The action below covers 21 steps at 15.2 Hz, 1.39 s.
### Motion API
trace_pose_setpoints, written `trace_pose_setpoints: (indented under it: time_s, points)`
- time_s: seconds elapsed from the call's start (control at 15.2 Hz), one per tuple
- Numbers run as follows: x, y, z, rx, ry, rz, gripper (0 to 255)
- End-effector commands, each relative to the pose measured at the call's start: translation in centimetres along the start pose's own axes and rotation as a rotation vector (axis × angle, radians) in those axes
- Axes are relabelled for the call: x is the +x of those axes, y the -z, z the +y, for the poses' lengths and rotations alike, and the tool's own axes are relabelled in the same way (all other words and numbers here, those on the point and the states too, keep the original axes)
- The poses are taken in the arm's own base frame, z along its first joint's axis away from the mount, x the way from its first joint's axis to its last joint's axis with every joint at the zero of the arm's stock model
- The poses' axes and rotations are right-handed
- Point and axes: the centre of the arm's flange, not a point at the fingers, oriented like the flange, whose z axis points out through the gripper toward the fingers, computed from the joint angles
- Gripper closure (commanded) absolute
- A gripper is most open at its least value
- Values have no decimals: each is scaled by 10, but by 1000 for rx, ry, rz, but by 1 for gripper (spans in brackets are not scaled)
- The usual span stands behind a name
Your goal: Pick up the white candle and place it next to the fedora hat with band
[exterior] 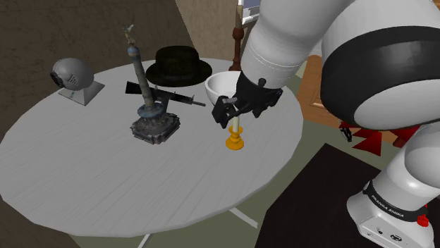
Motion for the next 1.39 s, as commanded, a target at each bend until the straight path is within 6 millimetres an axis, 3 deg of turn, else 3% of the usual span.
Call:
trace_pose_setpoints:
  time_s: [0.0,0.53,0.59,1.19,1.32]
  points:
    - [-1,-12,-1,0,0,1,0]
    - [-1,-15,-1,0,0,1,0]
    - [-1,-15,-1,0,0,1,255]
    - [-1,-15,-1,0,0,1,255]
    - [4,-5,-1,0,0,1,255]
